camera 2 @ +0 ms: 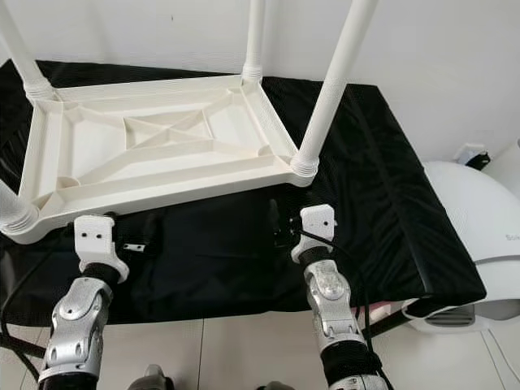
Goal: Building children table
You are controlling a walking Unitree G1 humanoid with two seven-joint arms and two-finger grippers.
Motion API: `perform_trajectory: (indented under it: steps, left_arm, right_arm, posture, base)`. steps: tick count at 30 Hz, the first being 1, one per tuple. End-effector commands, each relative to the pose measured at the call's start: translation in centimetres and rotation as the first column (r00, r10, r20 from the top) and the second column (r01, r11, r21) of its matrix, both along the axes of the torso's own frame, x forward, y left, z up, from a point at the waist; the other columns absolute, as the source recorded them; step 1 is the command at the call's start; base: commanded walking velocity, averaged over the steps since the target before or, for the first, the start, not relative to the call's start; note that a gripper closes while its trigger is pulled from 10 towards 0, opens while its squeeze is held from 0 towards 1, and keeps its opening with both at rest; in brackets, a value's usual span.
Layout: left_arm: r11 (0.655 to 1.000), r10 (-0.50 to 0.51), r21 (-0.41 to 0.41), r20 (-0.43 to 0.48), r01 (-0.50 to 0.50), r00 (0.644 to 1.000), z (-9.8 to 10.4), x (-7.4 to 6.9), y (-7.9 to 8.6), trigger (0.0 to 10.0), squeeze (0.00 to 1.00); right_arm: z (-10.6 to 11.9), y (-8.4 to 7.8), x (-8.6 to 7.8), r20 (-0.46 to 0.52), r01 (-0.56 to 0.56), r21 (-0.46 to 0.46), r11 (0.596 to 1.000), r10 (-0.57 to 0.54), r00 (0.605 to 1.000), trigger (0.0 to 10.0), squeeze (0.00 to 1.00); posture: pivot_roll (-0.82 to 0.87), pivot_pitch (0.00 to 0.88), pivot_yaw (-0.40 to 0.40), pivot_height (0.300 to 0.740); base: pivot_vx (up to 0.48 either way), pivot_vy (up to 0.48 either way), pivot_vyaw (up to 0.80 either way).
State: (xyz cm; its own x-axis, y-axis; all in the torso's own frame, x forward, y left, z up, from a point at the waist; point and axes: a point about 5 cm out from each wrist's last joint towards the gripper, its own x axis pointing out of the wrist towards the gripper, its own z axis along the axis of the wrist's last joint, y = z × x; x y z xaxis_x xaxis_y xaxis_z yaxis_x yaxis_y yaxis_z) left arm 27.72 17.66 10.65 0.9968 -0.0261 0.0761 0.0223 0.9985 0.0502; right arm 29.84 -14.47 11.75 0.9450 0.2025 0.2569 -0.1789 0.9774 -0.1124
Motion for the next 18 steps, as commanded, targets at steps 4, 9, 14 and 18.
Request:
perform_trajectory:
  steps: [4, 9, 14, 18]
  left_arm:
    - [0.999, 0.028, 0.018, 0.031, -0.029, 0.999, 0.8, 0.7, 0.1, 10.0, 0.00]
    - [0.999, -0.011, 0.051, 0.051, 0.008, 0.999, 1.4, 1.5, -0.3, 10.0, 0.00]
    - [0.997, -0.043, 0.066, 0.075, 0.038, 0.996, 2.0, 1.4, -0.3, 10.0, 0.00]
    - [0.993, -0.107, 0.064, 0.083, 0.102, 0.991, 1.7, 0.4, -0.8, 10.0, 0.00]
  right_arm:
    - [0.3, -0.4, -0.3, 0.014, 0.009, 0.006, 1.000, -0.009, 1.000, 10.0, 0.00]
    - [0.7, -0.3, -0.5, 0.029, 0.003, 0.006, 1.000, -0.003, 1.000, 10.0, 0.00]
    - [0.7, -0.4, -0.7, 0.032, 0.003, 0.000, 1.000, -0.003, 0.999, 10.0, 0.00]
    - [0.6, -0.7, -0.8, 0.029, 0.012, -0.005, 1.000, -0.012, 1.000, 10.0, 0.00]
  posture:
    - [0.07, 0.105, -0.041, 0.740]
    - [0.06, 0.115, -0.035, 0.740]
    - [0.05, 0.116, -0.029, 0.740]
    - [0.05, 0.116, -0.025, 0.740]
  base:
    - [0.000, 0.000, 0.00]
    - [0.000, 0.000, 0.00]
    - [0.000, 0.000, 0.00]
    - [0.000, 0.000, 0.00]
